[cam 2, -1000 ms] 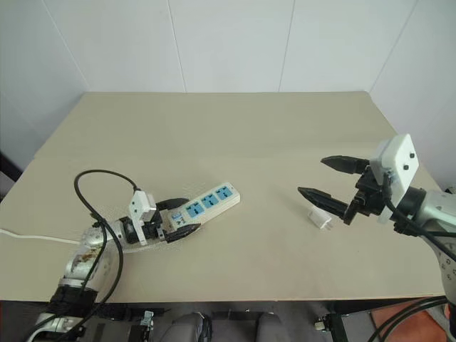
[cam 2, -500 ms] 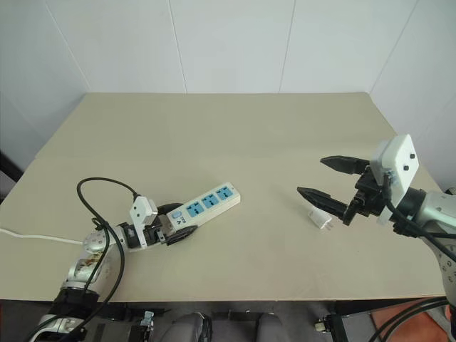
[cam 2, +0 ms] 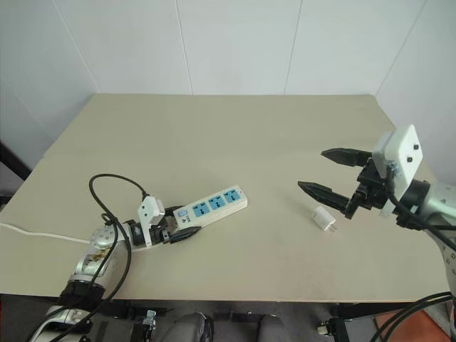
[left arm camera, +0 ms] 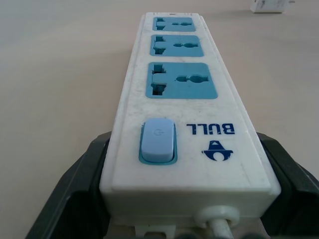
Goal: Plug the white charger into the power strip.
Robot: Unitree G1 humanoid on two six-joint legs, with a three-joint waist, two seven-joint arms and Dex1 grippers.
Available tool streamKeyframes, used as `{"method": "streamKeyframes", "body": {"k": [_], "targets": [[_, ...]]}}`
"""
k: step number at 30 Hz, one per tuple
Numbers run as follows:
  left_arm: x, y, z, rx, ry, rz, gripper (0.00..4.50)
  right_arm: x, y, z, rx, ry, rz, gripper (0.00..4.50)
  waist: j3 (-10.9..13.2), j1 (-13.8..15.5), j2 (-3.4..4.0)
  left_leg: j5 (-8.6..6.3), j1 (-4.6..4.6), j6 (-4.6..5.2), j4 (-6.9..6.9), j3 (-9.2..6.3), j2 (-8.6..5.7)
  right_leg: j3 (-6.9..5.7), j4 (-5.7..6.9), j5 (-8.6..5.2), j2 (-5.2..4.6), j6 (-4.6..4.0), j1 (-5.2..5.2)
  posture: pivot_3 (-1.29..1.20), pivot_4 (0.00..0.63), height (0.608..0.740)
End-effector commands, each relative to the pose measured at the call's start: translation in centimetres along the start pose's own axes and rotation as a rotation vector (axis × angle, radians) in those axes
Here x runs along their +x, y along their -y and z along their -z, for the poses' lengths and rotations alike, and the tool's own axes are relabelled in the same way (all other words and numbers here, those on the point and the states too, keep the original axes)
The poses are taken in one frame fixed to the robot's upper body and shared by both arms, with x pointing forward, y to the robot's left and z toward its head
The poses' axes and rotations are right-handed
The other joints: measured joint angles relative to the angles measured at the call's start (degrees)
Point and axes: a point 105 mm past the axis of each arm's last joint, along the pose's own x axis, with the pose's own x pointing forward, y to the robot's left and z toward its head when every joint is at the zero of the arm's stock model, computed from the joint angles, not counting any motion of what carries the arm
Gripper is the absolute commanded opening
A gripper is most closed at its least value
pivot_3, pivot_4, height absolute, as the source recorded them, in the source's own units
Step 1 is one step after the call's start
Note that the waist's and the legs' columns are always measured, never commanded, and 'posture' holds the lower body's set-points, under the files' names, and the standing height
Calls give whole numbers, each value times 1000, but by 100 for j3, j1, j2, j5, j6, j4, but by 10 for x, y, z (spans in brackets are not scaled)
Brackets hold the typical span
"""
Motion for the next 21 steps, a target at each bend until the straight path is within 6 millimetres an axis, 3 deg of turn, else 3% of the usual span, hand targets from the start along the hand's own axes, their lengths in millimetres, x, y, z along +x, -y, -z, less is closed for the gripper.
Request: {"method": "streamKeyframes", "body": {"k": [1, 8, 14, 21], "targets": [[16, 10, -22, 69, 56, 147, 3318, 2, 6, -2, -5, -27, -17, 4500, 2, -13, -2, 0, -2, 0, 0, 0, 1, 0, -3, 0, 0, 0, -1, 0, 150, 740], [32, 18, -30, 138, 34, 377, 3318, 17, 23, 0, 47, -104, 10, 4500, 5, -32, -6, 0, -27, 1, 1, 1, -3, -5, -10, 1, 1, 0, -22, 0, 150, 740], [40, 25, -7, 155, -33, 456, 3318, 23, 35, 14, 113, -276, 106, 4500, 5, -23, -5, -1, -67, 2, 13, -1, -3, -7, 0, 2, 1, 0, -62, 0, 150, 740], [40, 36, 7, 116, -37, 486, 3318, 25, 55, 35, 352, -565, 274, 4500, -2, -35, 7, -3, -91, 7, 46, -3, -5, -6, 19, 4, -7, 2, -81, 0, 150, 740]]}}
